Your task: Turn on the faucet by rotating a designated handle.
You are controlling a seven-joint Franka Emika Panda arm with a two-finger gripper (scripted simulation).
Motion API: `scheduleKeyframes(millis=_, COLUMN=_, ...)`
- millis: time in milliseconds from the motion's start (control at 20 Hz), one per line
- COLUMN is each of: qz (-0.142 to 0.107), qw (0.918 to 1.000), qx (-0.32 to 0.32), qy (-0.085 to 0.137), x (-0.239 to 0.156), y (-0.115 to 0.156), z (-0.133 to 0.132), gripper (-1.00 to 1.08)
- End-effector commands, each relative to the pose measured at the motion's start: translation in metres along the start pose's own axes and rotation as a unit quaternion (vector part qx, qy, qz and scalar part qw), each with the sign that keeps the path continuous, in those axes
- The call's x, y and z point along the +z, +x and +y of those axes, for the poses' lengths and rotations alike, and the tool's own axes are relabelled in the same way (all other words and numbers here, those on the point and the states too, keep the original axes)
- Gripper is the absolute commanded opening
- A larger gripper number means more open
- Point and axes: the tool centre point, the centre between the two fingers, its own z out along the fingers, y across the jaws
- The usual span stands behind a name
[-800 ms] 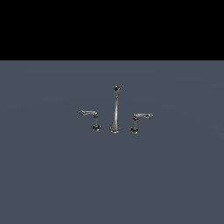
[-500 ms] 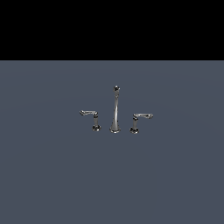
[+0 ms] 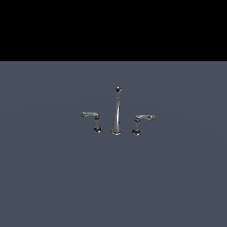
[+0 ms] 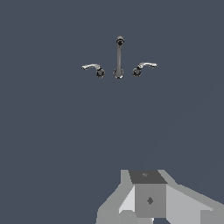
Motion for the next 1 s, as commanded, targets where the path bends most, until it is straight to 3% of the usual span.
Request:
scheduleKeyframes(millis=0, qz=0.000, qw=0.9997, qx=0.024, qy=0.000, x=0.012, y=0.009, z=-0.003, gripper=-1.00)
scheduleKeyframes(millis=450, qz=0.001, qw=0.9901, qx=0.140, qy=-0.001, x=0.068, y=0.057, z=-0.013, gripper=-1.00)
scheduleKeyframes(millis=950, qz=0.002, qw=0.9620, qx=0.273, qy=-0.002, x=0.134, y=0.114, z=-0.010, gripper=-1.00)
